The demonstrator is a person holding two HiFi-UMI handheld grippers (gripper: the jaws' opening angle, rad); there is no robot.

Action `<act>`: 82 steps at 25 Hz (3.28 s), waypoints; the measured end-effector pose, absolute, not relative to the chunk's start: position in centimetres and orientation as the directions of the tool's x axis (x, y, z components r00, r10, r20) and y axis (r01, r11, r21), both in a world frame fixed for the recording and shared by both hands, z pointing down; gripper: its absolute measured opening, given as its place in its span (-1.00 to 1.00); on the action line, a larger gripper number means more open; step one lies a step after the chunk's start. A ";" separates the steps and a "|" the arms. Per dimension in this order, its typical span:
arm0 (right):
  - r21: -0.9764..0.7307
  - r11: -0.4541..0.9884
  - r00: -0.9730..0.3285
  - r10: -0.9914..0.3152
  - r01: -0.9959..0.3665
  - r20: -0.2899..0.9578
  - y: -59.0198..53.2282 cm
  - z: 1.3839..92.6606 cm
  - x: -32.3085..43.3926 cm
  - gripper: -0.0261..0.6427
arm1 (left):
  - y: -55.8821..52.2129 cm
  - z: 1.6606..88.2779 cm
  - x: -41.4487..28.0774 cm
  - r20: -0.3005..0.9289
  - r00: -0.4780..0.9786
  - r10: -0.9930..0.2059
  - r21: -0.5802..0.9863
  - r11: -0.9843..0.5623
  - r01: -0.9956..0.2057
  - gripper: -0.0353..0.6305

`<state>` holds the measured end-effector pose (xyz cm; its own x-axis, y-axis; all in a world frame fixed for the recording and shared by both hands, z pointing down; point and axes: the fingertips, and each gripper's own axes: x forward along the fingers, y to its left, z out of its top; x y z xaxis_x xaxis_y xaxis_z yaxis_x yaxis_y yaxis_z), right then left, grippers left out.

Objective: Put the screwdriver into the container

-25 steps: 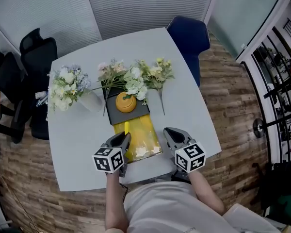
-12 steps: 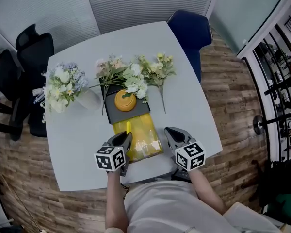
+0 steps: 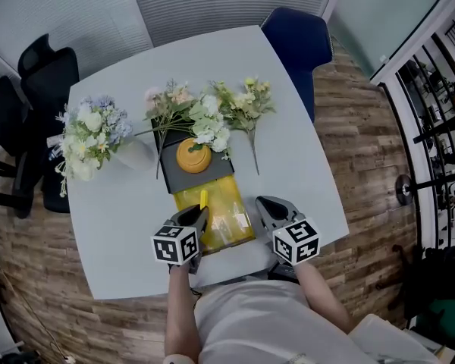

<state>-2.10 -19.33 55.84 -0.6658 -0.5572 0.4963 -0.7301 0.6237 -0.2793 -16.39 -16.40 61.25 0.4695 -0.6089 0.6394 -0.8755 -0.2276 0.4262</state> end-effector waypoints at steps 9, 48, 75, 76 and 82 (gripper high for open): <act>-0.286 0.626 -0.669 -0.542 -0.725 0.508 -19.9 56.6 -2.3 -0.88 | -17.1 62.4 -15.5 0.678 0.466 -0.569 0.401 -0.245 -0.883 -0.69; -0.300 0.595 -0.645 -0.532 -0.746 0.549 -22.6 58.6 -0.6 -0.88 | -18.5 67.7 -11.9 0.841 0.386 -0.379 0.222 -0.410 -0.885 -0.69; -0.277 0.607 -0.650 -0.564 -0.745 0.509 -21.6 56.2 0.0 -0.88 | -18.7 65.5 -11.7 0.824 0.357 -0.440 0.163 -0.419 -0.893 -0.62; -0.275 0.609 -0.650 -0.566 -0.744 0.506 -21.5 56.0 0.0 -0.88 | -18.7 65.1 -11.8 0.819 0.358 -0.449 0.163 -0.416 -0.895 -0.62; -0.262 0.616 -0.654 -0.585 -0.743 0.479 -20.9 54.7 0.0 -0.88 | -18.8 62.6 -12.0 0.782 0.361 -0.509 0.151 -0.408 -0.900 -0.63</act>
